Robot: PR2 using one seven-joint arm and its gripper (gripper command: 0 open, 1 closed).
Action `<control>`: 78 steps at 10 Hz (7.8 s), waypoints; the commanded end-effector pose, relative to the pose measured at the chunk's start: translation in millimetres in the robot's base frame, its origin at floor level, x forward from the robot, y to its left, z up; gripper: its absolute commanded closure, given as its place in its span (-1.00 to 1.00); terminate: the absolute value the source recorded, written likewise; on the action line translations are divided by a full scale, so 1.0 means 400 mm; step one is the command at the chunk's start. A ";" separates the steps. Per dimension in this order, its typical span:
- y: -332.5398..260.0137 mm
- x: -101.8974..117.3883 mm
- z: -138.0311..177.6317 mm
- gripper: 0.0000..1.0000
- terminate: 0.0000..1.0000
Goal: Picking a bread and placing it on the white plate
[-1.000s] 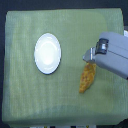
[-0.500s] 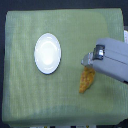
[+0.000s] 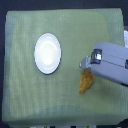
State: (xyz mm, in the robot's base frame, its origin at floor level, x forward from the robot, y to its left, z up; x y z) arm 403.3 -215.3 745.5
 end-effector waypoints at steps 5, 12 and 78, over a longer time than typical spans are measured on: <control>-0.012 -0.017 -0.091 -1.00 -1.00; 0.017 -0.002 -0.075 1.00 -1.00; 0.593 0.370 0.599 -1.00 -1.00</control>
State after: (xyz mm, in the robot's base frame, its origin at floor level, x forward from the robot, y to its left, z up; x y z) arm 513.4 72.7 892.1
